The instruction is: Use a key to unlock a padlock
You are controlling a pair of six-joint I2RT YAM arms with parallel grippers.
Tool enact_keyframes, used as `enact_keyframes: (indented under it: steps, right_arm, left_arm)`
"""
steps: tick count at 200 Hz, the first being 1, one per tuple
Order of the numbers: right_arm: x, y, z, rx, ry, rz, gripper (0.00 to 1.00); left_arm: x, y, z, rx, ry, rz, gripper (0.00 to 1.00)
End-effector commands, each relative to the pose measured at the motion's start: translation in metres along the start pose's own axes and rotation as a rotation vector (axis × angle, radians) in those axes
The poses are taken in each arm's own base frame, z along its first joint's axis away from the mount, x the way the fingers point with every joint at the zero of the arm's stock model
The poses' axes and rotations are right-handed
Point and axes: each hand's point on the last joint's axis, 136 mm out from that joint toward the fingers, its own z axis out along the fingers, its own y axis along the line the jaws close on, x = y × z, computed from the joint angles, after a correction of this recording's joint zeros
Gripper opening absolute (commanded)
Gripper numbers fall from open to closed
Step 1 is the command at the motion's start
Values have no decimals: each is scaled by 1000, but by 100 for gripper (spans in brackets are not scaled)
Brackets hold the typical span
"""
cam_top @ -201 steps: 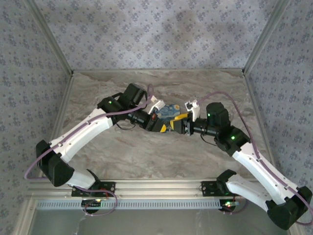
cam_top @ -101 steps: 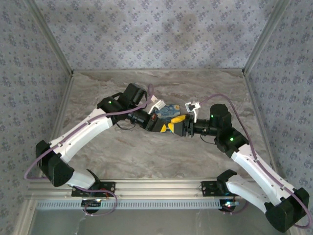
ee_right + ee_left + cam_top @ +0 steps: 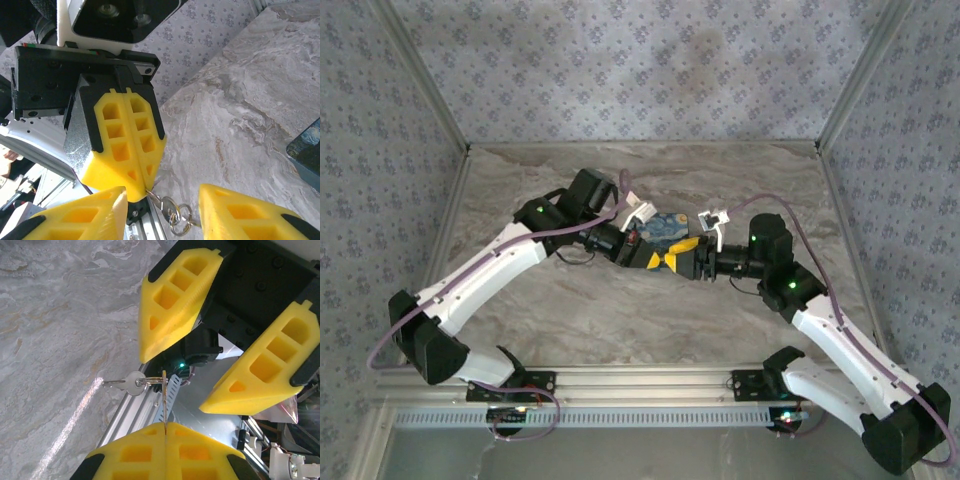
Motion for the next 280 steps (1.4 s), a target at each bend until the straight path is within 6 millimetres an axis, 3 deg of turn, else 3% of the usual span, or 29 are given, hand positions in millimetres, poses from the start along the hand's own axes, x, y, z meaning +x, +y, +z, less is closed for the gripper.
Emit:
enact_keyframes:
  steps: [1,41,78,91,112,147,185,234,280]
  right_arm:
    - [-2,9,-3,-39,-10,-23,42]
    - [-4,14,-4,-60,-13,-29,30]
    - [-5,19,-4,-86,-12,-37,27]
    - [-4,19,-4,-90,-10,-37,19]
    - [-4,21,-4,-95,-7,-38,18]
    - [-4,23,-3,-106,4,-51,0]
    - [-9,19,-7,-48,-14,-83,0]
    - [-24,-1,-19,158,-53,-160,0]
    - [-58,-36,-44,528,-89,-329,0]
  left_arm:
    - [-10,-20,-14,41,-45,54,0]
    - [-10,-20,-14,42,-46,55,0]
    - [-12,-21,-15,44,-53,58,0]
    - [-12,-21,-15,43,-55,59,0]
    - [-12,-20,-15,42,-57,57,0]
    - [-14,-20,-15,40,-63,58,0]
    - [-21,-14,-19,27,-96,36,0]
    - [-37,13,-39,-35,-228,-62,47]
    - [-44,56,-62,-145,-383,-232,62]
